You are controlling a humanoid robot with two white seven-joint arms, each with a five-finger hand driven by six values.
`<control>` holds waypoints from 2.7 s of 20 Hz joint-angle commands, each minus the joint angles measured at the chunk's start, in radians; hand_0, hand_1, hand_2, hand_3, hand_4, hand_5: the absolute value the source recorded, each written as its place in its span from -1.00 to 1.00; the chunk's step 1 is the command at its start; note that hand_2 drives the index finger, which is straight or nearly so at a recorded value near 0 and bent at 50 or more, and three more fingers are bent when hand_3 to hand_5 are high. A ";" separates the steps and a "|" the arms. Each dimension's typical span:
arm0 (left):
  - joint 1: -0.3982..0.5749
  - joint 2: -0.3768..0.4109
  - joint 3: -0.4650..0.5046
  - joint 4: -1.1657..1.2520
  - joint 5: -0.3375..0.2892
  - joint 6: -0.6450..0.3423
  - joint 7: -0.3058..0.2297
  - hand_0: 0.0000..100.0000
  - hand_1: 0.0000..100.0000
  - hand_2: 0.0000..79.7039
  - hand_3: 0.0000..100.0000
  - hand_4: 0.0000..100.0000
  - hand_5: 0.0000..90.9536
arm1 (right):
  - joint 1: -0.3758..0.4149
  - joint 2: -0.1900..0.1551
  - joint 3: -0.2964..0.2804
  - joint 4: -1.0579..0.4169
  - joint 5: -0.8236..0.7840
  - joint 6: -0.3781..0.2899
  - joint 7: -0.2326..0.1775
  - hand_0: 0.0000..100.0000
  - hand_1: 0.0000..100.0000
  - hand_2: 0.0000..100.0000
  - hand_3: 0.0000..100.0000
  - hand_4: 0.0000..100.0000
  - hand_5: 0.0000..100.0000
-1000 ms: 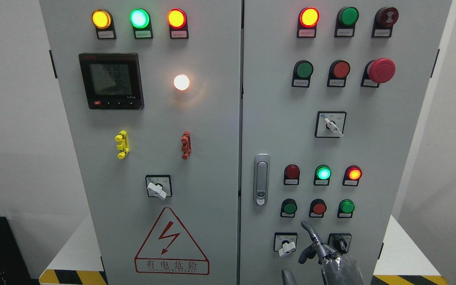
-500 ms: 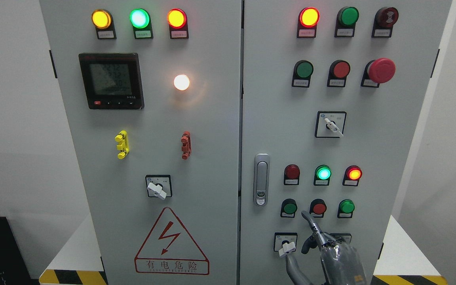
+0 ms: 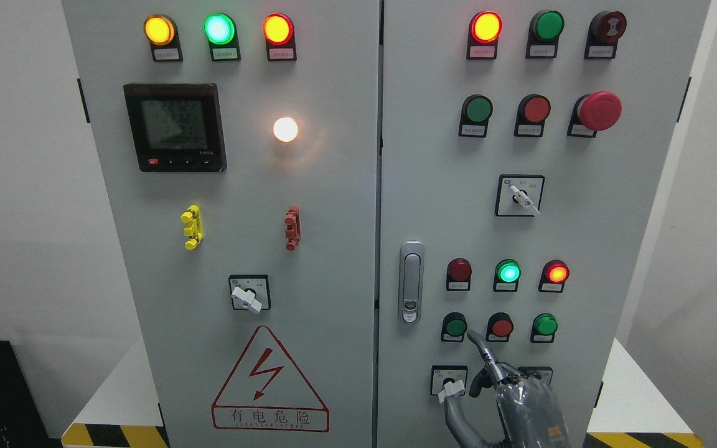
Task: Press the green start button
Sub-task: 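Press the green push button with the right hand's extended finger, then release the green button and pull the right hand back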
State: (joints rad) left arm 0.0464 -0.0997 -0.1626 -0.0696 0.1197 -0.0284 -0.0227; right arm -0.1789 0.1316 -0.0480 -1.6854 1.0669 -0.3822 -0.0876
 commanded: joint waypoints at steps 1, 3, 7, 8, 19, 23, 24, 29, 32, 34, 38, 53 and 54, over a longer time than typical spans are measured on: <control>0.001 0.000 0.000 0.001 0.000 -0.001 0.000 -0.76 0.11 -1.00 -1.00 -1.00 -1.00 | -0.019 0.000 0.014 0.052 0.008 0.002 0.000 0.06 -0.44 -1.00 0.41 0.34 0.46; 0.000 0.000 0.000 -0.001 0.000 -0.001 0.000 -0.76 0.11 -1.00 -1.00 -1.00 -1.00 | -0.028 0.002 0.014 0.061 0.008 0.002 0.000 0.06 -0.44 -1.00 0.41 0.34 0.46; 0.001 0.000 0.000 0.001 0.000 -0.001 0.000 -0.76 0.11 -1.00 -1.00 -1.00 -1.00 | -0.033 0.002 0.014 0.073 0.008 0.003 -0.001 0.06 -0.44 -1.00 0.41 0.34 0.46; 0.000 0.000 0.000 -0.001 0.000 -0.001 0.000 -0.76 0.11 -1.00 -1.00 -1.00 -1.00 | -0.034 0.002 0.013 0.073 0.010 0.003 -0.001 0.06 -0.44 -1.00 0.41 0.34 0.46; 0.000 0.000 0.000 0.001 0.000 -0.001 0.000 -0.76 0.11 -1.00 -1.00 -1.00 -1.00 | -0.068 0.002 0.008 0.108 0.010 0.006 -0.003 0.06 -0.44 -1.00 0.41 0.35 0.46; 0.001 0.000 0.000 0.001 0.000 -0.001 0.000 -0.76 0.11 -1.00 -1.00 -1.00 -1.00 | -0.068 0.002 0.010 0.112 0.010 0.006 -0.003 0.06 -0.45 -1.00 0.41 0.34 0.46; 0.000 0.000 0.000 0.001 0.000 -0.001 0.000 -0.76 0.11 -1.00 -1.00 -1.00 -1.00 | -0.068 0.002 0.008 0.112 0.010 0.006 -0.003 0.06 -0.45 -1.00 0.41 0.35 0.46; 0.000 0.000 0.000 0.001 0.000 -0.001 0.000 -0.76 0.11 -1.00 -1.00 -1.00 -1.00 | -0.065 0.002 0.010 0.099 -0.004 0.005 -0.003 0.08 -0.45 -1.00 0.41 0.35 0.46; 0.000 0.000 0.000 -0.001 0.000 -0.001 0.000 -0.76 0.11 -1.00 -1.00 -1.00 -1.00 | -0.054 0.003 0.010 0.066 -0.037 0.002 0.000 0.11 -0.46 -1.00 0.41 0.35 0.46; 0.001 0.000 0.000 -0.001 0.000 0.001 0.000 -0.76 0.11 -1.00 -1.00 -1.00 -1.00 | -0.044 0.003 0.011 0.044 -0.077 0.002 0.006 0.13 -0.47 -1.00 0.41 0.35 0.46; 0.000 0.000 0.000 0.001 0.000 -0.001 0.000 -0.76 0.11 -1.00 -1.00 -1.00 -1.00 | -0.002 0.002 0.014 -0.005 -0.133 -0.004 0.009 0.14 -0.49 -1.00 0.41 0.34 0.45; 0.000 0.000 0.000 0.001 0.000 -0.001 0.000 -0.76 0.11 -1.00 -1.00 -1.00 -1.00 | 0.209 0.002 0.054 -0.161 -0.600 0.020 0.049 0.07 -0.53 -1.00 0.36 0.28 0.36; 0.000 0.000 0.000 0.001 0.000 -0.001 0.000 -0.76 0.11 -1.00 -1.00 -1.00 -1.00 | 0.226 0.002 0.060 -0.175 -0.639 0.031 0.049 0.06 -0.53 -1.00 0.36 0.28 0.35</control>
State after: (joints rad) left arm 0.0464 -0.0997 -0.1625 -0.0696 0.1197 -0.0284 -0.0228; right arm -0.0435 0.1337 -0.0078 -1.7552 0.6286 -0.3715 -0.0460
